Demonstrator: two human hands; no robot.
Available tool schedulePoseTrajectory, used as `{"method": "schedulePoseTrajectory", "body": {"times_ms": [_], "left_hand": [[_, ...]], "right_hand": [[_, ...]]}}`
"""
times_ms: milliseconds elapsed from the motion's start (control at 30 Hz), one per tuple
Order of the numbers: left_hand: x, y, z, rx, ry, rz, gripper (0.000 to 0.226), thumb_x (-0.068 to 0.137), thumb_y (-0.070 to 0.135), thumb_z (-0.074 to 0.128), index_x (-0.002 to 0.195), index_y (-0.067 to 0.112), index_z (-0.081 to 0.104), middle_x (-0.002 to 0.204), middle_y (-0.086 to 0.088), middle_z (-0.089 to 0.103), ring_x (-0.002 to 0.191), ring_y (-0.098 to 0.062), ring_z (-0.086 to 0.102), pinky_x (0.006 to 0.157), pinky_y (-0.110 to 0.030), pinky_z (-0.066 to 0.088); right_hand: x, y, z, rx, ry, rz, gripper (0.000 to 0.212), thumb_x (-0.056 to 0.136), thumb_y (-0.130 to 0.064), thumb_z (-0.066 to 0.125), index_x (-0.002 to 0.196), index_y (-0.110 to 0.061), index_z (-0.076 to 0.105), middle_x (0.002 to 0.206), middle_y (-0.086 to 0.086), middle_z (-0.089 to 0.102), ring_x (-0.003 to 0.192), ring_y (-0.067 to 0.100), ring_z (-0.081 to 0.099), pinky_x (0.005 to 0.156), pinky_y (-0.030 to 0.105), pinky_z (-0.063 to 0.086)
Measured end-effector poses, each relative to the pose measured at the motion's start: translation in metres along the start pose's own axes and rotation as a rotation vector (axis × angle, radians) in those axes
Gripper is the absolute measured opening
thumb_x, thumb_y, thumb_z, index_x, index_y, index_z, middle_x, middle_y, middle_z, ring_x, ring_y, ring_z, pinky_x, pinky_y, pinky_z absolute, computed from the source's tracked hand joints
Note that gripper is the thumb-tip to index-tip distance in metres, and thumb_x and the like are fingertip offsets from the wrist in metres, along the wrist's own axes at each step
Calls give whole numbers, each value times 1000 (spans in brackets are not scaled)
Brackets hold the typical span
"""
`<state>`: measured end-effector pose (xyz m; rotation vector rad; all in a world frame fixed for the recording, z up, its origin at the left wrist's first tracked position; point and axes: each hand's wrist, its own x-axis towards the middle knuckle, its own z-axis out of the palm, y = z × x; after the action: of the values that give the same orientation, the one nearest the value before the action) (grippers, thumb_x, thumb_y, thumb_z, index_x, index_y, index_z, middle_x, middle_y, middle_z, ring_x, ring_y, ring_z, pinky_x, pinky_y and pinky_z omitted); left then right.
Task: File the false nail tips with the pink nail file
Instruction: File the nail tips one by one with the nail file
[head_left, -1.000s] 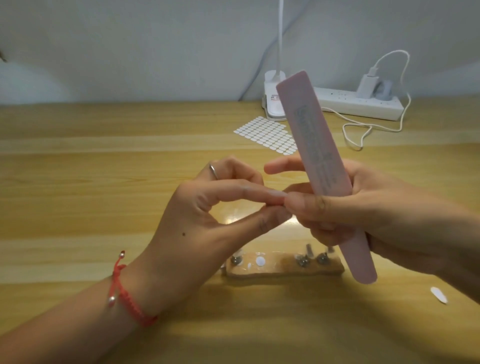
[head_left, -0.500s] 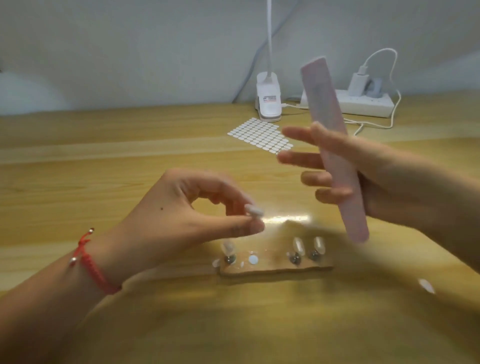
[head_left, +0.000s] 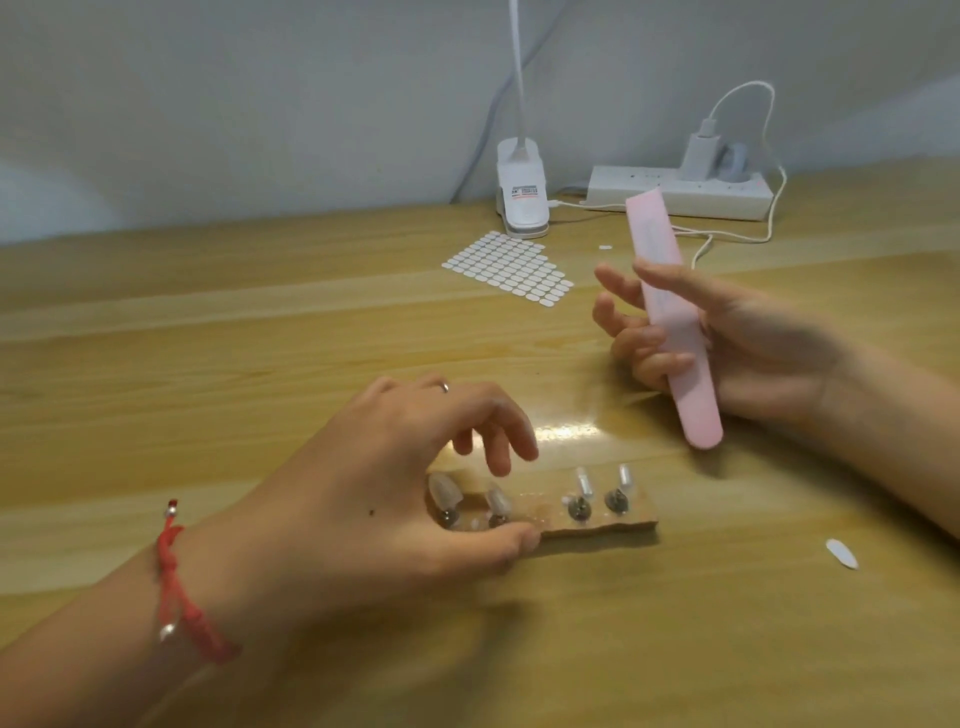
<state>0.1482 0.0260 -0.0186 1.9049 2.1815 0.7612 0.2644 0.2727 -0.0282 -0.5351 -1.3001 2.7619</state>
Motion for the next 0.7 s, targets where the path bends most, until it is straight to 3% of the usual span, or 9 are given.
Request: {"method": "schedulePoseTrajectory", "body": {"times_ms": [133,300,400,533,633,700], "left_hand": [[5,14,7,92,61,-24,34,71,70,54,90,44,64,91,27,59,98,-1,51,88,-24,32],[11,21,19,172,41,-49,38,70,71,47,82,42,68,86,27,61,92,4,48,87,-26,32],[13,23,21,120,68,-49,32,67,67,50,75,42,69,81,29,62,86,2,50,83,-27,34],[13,26,20,190,105,12,21,65,60,57,66,42,68,75,28,62,78,1,55,75,-27,35],[14,29,21,230,141,63,19,63,56,56,60,40,66,70,27,61,72,-2,59,73,-27,35],[16,31,21,239,140,77,20,62,55,53,56,39,64,67,26,61,70,-3,60,70,-30,43]], "right_hand": [[3,2,0,13,7,-18,24,86,-24,61,105,-15,72,88,3,66,56,6,49,46,13,39],[2,4,2,-25,14,-32,22,84,-22,63,95,-12,79,85,5,66,57,6,49,45,15,44],[2,4,3,-49,33,-24,28,84,-26,64,105,-11,75,80,2,62,57,6,45,46,14,41],[-1,4,3,-68,13,5,49,81,-39,69,121,-13,61,69,-3,44,57,6,37,45,14,35],[-1,4,6,-98,46,-9,64,79,-50,63,130,-13,51,69,0,44,57,8,36,46,16,32],[-2,4,8,-56,55,-30,60,81,-48,56,129,-14,48,70,3,46,56,11,38,45,17,32]]}}
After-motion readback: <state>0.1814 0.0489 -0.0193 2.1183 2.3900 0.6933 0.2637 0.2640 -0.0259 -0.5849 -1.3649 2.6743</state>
